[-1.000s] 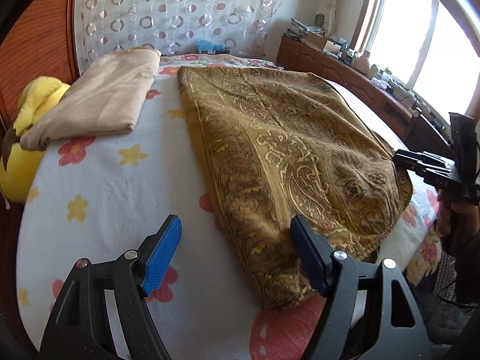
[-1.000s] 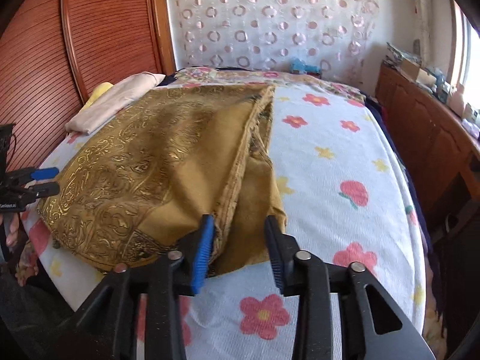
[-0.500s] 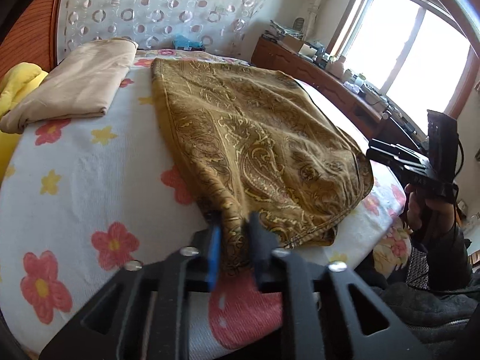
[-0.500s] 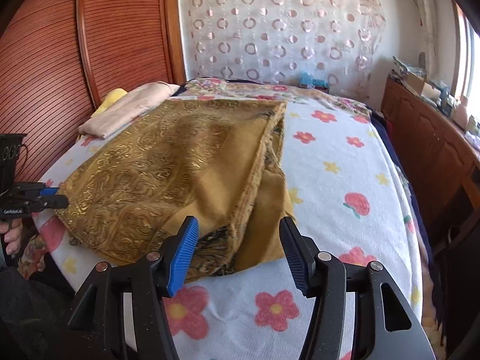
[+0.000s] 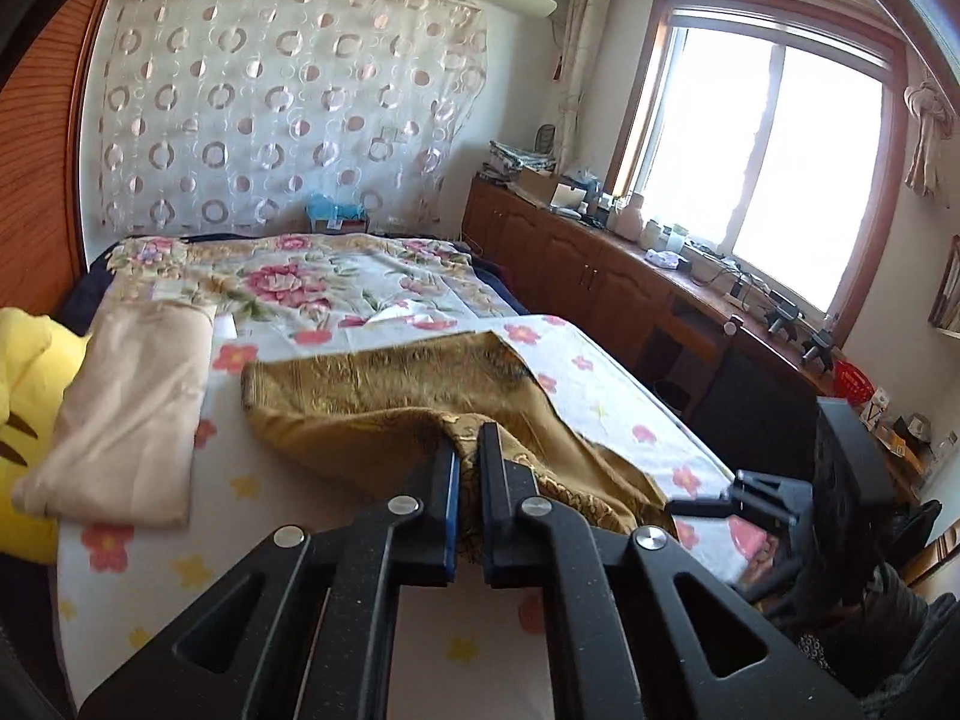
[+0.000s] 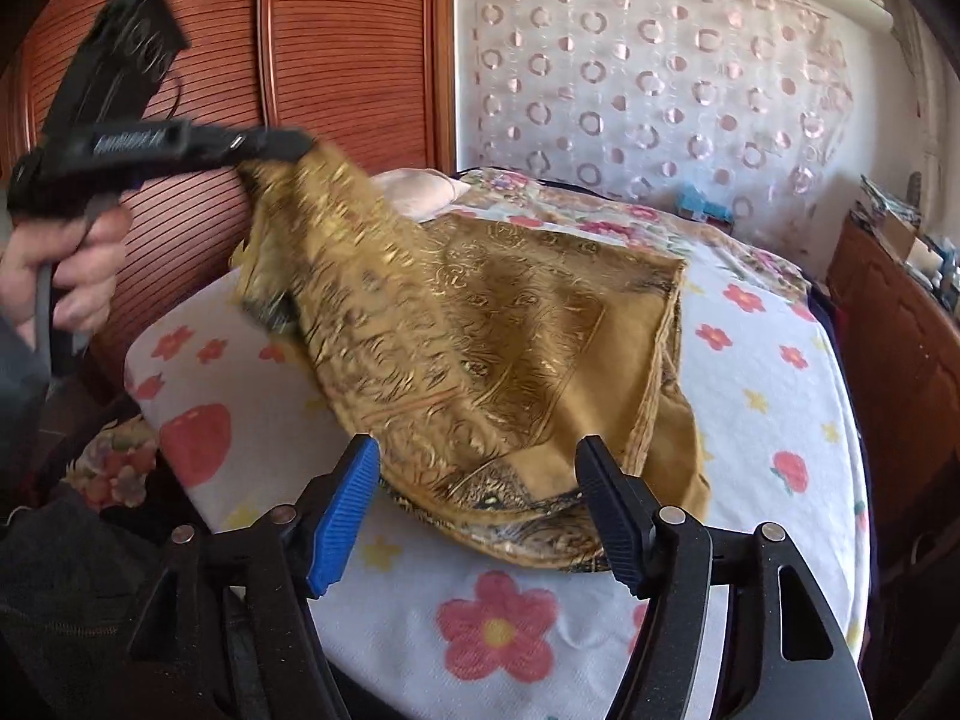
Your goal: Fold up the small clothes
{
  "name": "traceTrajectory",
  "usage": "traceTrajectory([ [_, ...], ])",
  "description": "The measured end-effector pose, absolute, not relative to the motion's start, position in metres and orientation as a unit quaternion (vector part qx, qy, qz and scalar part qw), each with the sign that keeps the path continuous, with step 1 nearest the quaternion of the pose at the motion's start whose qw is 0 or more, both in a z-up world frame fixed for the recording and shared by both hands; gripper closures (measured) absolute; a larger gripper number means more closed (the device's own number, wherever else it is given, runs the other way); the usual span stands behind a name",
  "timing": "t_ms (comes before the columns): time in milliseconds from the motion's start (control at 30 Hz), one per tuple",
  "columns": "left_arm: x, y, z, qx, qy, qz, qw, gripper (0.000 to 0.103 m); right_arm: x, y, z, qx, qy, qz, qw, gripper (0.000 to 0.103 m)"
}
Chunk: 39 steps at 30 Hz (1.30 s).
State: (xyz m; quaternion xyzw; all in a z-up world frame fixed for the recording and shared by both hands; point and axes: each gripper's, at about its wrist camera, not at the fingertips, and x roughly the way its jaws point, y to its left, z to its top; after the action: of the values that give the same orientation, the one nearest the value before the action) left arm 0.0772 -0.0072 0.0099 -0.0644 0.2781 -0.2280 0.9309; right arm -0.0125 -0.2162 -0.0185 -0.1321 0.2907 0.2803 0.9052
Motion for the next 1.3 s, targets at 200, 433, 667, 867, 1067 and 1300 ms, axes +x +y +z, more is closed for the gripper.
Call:
traceTrajectory([
  [200,0.088,-0.004,0.010,-0.074,0.272,-0.218,0.934,0.097,0.003,-0.209,-0.044,-0.144,0.318,0.278,0.895,0.033],
  [433,0.096,0.007,0.009,-0.072,0.269,-0.196,0.940,0.097,0.045,-0.217,-0.044,-0.160,0.309,0.231,0.909,0.053],
  [667,0.144,0.030,-0.008,-0.070,0.281,-0.150,0.945,0.097,0.088,-0.205,0.000,-0.194,0.273,0.257,0.906,0.090],
  [867,0.186,0.044,-0.019,-0.070,0.301,-0.120,0.943,0.097,0.151,-0.188,0.023,-0.180,0.268,0.259,0.910,0.090],
  [1067,0.213,0.049,-0.035,-0.062,0.322,-0.105,0.939,0.097,0.219,-0.176,0.007,-0.164,0.298,0.268,0.901,0.090],
  [1300,0.222,0.049,-0.036,-0.044,0.321,-0.104,0.940,0.086,0.277,-0.169,0.004,-0.154,0.325,0.289,0.888,0.090],
])
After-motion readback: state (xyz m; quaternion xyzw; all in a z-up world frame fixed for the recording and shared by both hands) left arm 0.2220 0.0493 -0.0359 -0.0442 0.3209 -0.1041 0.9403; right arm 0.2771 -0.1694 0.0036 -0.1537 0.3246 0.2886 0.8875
